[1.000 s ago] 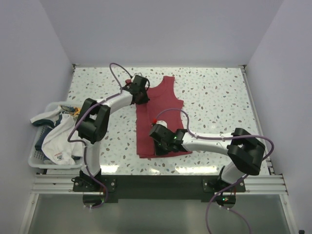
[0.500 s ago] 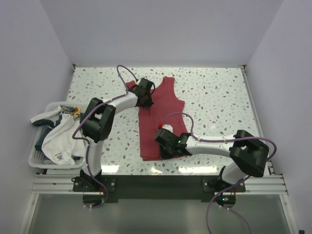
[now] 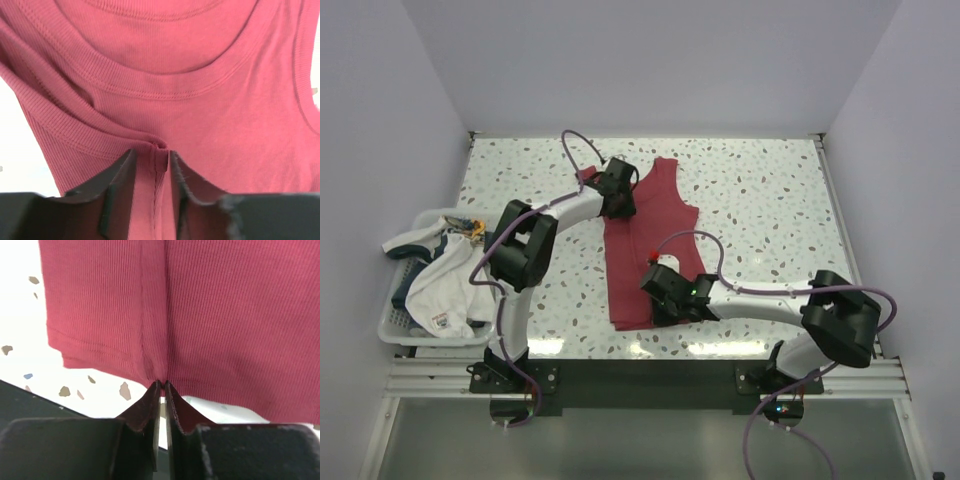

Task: Fold and stack the tank tops
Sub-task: Fold the tank top

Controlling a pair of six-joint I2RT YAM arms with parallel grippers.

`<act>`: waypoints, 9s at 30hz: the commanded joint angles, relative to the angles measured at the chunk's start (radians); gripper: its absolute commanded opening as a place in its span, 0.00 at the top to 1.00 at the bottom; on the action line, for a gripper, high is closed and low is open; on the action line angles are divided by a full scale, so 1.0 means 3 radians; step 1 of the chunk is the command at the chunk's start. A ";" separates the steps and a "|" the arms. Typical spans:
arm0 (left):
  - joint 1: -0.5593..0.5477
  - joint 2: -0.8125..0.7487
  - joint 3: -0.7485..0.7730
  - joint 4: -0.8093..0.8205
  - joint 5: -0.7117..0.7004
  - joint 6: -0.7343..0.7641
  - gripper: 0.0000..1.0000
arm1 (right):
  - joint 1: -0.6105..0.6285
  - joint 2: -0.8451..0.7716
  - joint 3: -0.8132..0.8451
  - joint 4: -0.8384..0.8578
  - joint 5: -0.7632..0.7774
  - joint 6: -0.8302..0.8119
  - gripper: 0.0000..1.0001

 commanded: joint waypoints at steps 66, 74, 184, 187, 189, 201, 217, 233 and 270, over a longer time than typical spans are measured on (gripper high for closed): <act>-0.0210 -0.1418 -0.0671 0.0162 0.0380 0.0307 0.33 | -0.2235 0.0682 0.1343 0.0070 -0.0679 -0.1024 0.56; -0.0998 -0.1823 -0.1566 0.0274 0.0447 0.0164 0.33 | -0.2558 0.1450 0.1793 0.0146 -0.0915 -0.1106 0.53; -0.2252 -0.2728 -0.2881 -0.0129 -0.0310 -0.1084 1.00 | -0.1633 0.2539 0.3654 -0.0656 -0.0015 -0.0998 1.00; -0.2252 -0.2728 -0.2865 -0.0180 -0.0330 -0.1089 1.00 | -0.1628 0.2580 0.3664 -0.0677 0.0026 -0.1009 1.00; -0.2252 -0.2733 -0.2840 -0.0211 -0.0336 -0.1084 1.00 | -0.1623 0.2570 0.3649 -0.0667 0.0031 -0.1034 0.91; -0.2252 -0.2938 -0.2385 -0.0467 -0.0423 -0.0931 0.53 | -0.1623 0.2351 0.3838 -0.0707 -0.0071 -0.1269 0.61; -0.0785 -0.3317 -0.2722 -0.0529 -0.0321 -0.0486 0.47 | -0.1561 0.0775 0.1676 -0.0196 -0.0194 -0.1126 0.62; -0.0339 -0.2688 -0.3141 0.0259 -0.0044 -0.0256 0.39 | -0.1781 0.1941 0.2616 -0.0503 0.0031 -0.1315 0.68; -0.0308 -0.2733 -0.3228 0.0464 0.0932 -0.0316 0.28 | -0.1987 0.0536 0.1503 -0.0447 -0.0194 -0.1249 0.40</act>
